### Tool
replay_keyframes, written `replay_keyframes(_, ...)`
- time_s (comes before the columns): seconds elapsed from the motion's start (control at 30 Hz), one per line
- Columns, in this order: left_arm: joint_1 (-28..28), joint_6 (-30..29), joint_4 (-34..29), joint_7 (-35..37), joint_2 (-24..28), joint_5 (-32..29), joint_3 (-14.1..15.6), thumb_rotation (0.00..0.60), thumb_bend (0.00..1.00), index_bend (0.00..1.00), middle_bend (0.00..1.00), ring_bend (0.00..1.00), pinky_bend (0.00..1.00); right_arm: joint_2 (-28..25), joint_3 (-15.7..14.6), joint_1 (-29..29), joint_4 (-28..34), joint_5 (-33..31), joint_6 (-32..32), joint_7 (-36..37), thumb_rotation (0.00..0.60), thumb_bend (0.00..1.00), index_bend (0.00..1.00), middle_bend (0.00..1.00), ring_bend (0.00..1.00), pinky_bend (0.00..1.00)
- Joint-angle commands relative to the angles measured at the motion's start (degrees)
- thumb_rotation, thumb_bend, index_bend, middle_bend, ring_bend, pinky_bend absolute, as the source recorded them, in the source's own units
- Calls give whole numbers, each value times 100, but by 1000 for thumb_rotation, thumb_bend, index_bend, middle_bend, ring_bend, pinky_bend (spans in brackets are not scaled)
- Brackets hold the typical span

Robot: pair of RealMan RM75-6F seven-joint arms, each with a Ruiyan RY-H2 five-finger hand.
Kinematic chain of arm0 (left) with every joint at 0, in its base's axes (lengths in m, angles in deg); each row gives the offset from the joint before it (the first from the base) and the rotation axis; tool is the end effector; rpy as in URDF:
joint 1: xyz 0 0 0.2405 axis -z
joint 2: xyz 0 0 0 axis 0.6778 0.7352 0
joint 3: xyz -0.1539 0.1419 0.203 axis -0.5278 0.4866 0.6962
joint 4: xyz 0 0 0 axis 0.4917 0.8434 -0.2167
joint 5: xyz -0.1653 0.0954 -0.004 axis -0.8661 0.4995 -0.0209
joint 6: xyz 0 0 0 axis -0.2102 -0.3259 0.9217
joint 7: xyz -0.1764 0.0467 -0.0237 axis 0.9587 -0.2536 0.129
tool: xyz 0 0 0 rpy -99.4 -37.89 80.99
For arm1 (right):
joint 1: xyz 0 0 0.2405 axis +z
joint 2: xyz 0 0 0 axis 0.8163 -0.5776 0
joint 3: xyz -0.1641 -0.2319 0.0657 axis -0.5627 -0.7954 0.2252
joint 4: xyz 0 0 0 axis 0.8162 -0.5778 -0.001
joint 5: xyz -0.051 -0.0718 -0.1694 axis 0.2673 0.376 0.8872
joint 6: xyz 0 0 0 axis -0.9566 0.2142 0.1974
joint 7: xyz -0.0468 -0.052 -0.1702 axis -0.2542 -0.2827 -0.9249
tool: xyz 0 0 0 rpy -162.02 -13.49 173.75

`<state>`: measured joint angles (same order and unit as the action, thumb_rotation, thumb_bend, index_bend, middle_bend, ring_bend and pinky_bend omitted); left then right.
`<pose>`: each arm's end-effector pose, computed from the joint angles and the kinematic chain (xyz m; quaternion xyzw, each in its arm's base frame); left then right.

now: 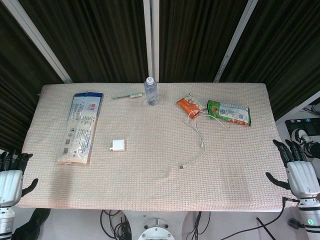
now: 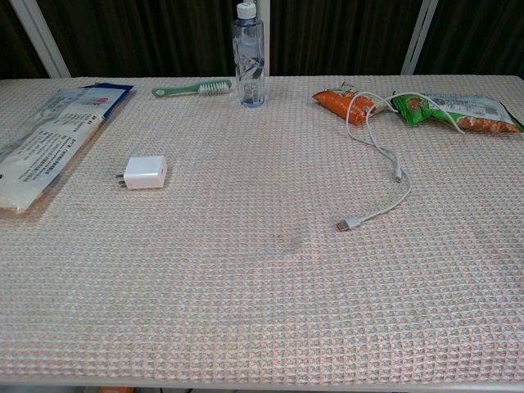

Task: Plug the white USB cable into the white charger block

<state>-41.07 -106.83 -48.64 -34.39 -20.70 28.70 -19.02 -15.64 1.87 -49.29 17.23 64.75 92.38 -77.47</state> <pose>-0.3392 0.1972 0.1873 -0.5963 -0.3331 -0.3113 0.6608 -0.3218 -0.2214 0.2039 0.6030 -0.3865 0.4240 0.5543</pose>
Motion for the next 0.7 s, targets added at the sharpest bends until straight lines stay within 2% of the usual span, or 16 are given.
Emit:
replay_keyframes(0.03, 3, 45, -14, -28, 14, -40, -12, 600, 189, 205, 180, 23, 0, 19, -22, 16, -14, 61, -26, -2, 600, 119, 0, 126, 0, 0)
replay_keyframes(0.2, 0, 51, -32, -54, 62, -19, -21, 600, 189, 205, 180, 23, 0, -12, -88, 70, 29, 220, -114, -23, 600, 119, 0, 132, 0, 0)
replay_keyframes(0.37, -8, 73, -31, 53, 131, -32, -41, 600, 189, 205, 180, 23, 0, -99, -170, 426, 284, 609, -579, -197, 600, 125, 1, 161, 0, 0)
replay_keyframes(0.43, -2, 89, -19, 102, 138, -9, -39, 600, 189, 205, 180, 23, 0, -111, -174, 724, 472, 813, -969, -400, 600, 162, 33, 187, 0, 0)
replay_keyframes(0.53, 0, 104, -3, 160, 140, 43, -20, 600, 189, 205, 180, 23, 0, -33, -103, 1222, 754, 942, -1674, -791, 600, 233, 138, 254, 0, 0)
replay_keyframes(0.6, -10, 104, 8, 183, 145, 54, -11, 600, 189, 205, 180, 23, 0, 83, -9, 1521, 881, 860, -2133, -1065, 600, 244, 207, 285, 0, 0)
replay_keyframes(0.7, -31, 96, 29, 244, 149, 63, -4, 600, 190, 205, 178, 23, 0, 420, 207, 2014, 982, 481, -2933, -1693, 600, 251, 248, 297, 0, 0)
